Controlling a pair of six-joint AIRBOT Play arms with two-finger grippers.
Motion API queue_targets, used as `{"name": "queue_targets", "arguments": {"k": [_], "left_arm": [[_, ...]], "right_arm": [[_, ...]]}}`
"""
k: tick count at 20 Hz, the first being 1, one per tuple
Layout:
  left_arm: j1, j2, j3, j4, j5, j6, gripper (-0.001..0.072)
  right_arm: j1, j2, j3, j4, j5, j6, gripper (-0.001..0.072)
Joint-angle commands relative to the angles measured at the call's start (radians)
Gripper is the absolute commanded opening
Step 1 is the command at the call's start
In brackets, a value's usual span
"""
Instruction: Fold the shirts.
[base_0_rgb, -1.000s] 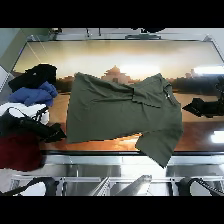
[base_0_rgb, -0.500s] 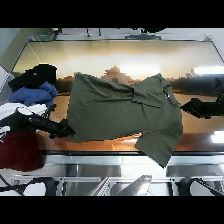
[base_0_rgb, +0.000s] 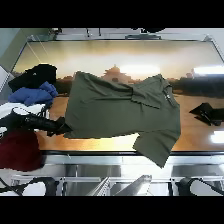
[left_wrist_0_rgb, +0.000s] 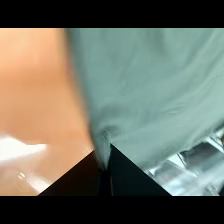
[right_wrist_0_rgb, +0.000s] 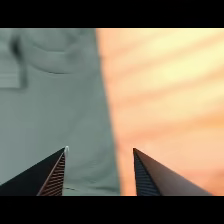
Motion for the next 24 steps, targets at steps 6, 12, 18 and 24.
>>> {"name": "queue_targets", "arguments": {"k": [6, 12, 18, 24], "left_arm": [[-0.002, 0.019, 0.002, -0.029, -0.018, 0.024, 0.0017], [0.001, 0.019, 0.002, -0.029, -0.018, 0.024, 0.0017], [0.002, 0.019, 0.002, -0.028, -0.02, 0.024, 0.0018], [0.002, 0.019, 0.002, -0.027, -0.021, 0.025, 0.0018]], "right_arm": [[0.108, -0.222, -0.032, -0.009, 0.127, -0.029, 0.03], [0.155, -0.227, -0.082, 0.121, 0.096, -0.09, 0.03], [0.154, -0.227, -0.08, 0.104, 0.087, -0.109, 0.0209], [0.087, -0.225, -0.046, 0.106, 0.162, -0.117, 0.0241]]}}
